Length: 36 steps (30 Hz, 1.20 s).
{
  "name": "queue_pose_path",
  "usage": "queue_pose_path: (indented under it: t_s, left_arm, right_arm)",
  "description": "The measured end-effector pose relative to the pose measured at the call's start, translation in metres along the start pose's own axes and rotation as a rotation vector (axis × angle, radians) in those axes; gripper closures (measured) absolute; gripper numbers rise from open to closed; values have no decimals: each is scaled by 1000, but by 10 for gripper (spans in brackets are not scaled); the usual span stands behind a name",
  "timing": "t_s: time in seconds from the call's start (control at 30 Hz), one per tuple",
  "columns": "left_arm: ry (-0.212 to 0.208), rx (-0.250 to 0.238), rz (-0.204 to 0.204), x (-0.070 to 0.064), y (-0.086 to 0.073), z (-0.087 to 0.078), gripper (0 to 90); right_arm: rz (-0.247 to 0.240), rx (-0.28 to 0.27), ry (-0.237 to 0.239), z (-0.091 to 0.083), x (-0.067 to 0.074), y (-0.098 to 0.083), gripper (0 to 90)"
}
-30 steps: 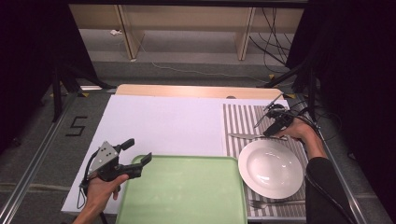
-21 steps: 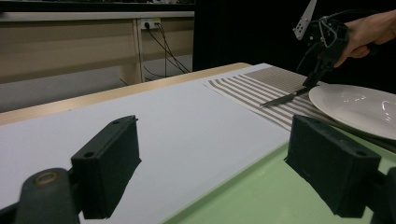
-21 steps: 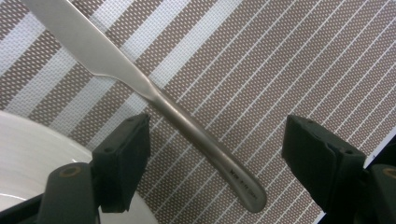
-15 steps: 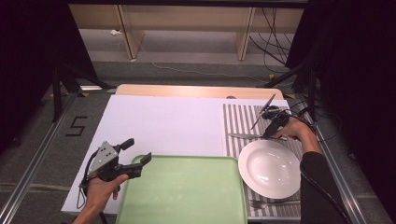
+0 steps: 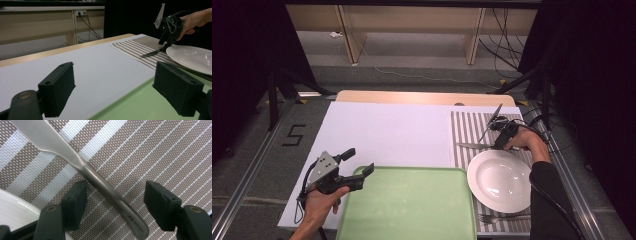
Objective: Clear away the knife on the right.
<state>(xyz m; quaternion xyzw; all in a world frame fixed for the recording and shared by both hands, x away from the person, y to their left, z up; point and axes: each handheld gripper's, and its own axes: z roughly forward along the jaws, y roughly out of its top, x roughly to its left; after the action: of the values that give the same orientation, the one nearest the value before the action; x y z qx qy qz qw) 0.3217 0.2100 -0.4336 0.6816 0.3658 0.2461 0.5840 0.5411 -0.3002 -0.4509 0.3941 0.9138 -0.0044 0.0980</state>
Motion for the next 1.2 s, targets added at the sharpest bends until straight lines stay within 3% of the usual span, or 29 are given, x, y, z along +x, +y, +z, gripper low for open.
queue_pose_path:
  t_s: [0.23, 0.27, 0.87, 1.03, 1.07, 1.2]
  left_arm:
    - [-3, 1, 2, -1, 0, 0, 164]
    - [-4, 1, 3, -1, 0, 0, 165]
    - [-7, 3, 8, -1, 0, 0, 164]
    - [-6, 3, 9, 0, 0, 0, 165]
    - [-7, 3, 9, -1, 0, 0, 164]
    - [-7, 5, 9, -1, 0, 1, 164]
  right_arm:
    - [-45, 5, 4, -1, 1, 3, 433]
    - [-45, 23, 11, -1, 1, 4, 442]
    - [-41, 19, 67, -2, 3, 3, 608]
    - [-69, 23, 71, -3, 4, 4, 645]
    - [-93, 26, 65, -3, 4, 4, 662]
    - [-87, 30, 71, -3, 7, 5, 687]
